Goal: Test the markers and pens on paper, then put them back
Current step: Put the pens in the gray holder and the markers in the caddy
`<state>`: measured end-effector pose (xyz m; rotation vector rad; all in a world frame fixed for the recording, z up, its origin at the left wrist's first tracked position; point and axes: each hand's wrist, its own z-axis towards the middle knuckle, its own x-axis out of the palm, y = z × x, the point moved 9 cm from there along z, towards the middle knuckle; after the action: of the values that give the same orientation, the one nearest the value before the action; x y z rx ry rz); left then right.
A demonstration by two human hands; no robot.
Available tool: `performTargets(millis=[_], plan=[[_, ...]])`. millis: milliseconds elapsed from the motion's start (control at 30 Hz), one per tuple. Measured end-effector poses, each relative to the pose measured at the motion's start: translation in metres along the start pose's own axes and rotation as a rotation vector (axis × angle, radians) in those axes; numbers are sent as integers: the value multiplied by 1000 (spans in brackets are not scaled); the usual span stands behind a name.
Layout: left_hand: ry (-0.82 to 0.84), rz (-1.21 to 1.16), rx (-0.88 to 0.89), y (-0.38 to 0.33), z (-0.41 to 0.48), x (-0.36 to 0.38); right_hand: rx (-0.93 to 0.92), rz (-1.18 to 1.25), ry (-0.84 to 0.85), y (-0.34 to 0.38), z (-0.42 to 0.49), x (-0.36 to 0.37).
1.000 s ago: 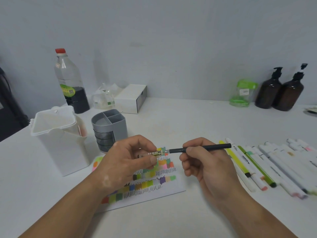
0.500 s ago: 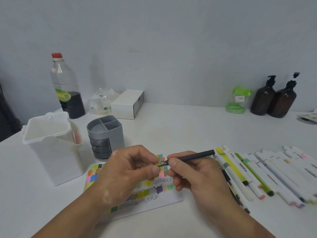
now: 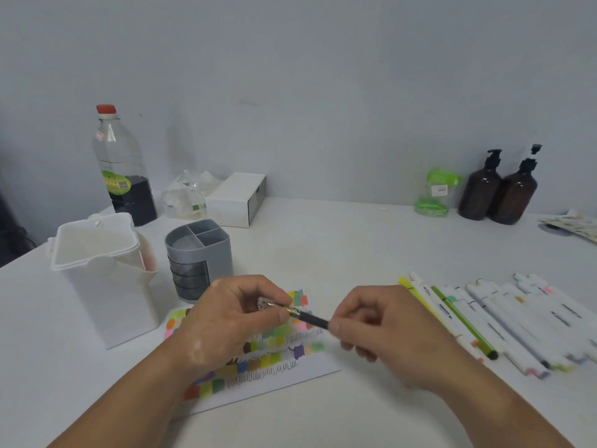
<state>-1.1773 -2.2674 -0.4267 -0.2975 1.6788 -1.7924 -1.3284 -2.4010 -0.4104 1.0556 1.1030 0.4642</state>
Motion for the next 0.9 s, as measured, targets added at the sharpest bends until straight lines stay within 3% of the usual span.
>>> performTargets(millis=[100, 200, 333, 467, 667, 833, 900], plan=[[106, -24, 1, 0, -2, 13, -33, -403, 51, 8, -9, 23], [61, 0, 5, 2, -1, 7, 43, -539, -61, 3, -24, 18], [-126, 498, 107, 5, 1, -12, 211, -655, -213, -20, -37, -14], [39, 812, 110, 13, -3, 5, 234, -770, -264, -31, -35, -24], [60, 706, 79, 4, -30, 26, 199, -760, -415, -36, -57, -38], [-335, 910, 169, -48, -8, -34, 167, -750, -434, -40, -62, -42], [-363, 1079, 122, -65, 19, -59, 156, -738, -421, -40, -59, -39]])
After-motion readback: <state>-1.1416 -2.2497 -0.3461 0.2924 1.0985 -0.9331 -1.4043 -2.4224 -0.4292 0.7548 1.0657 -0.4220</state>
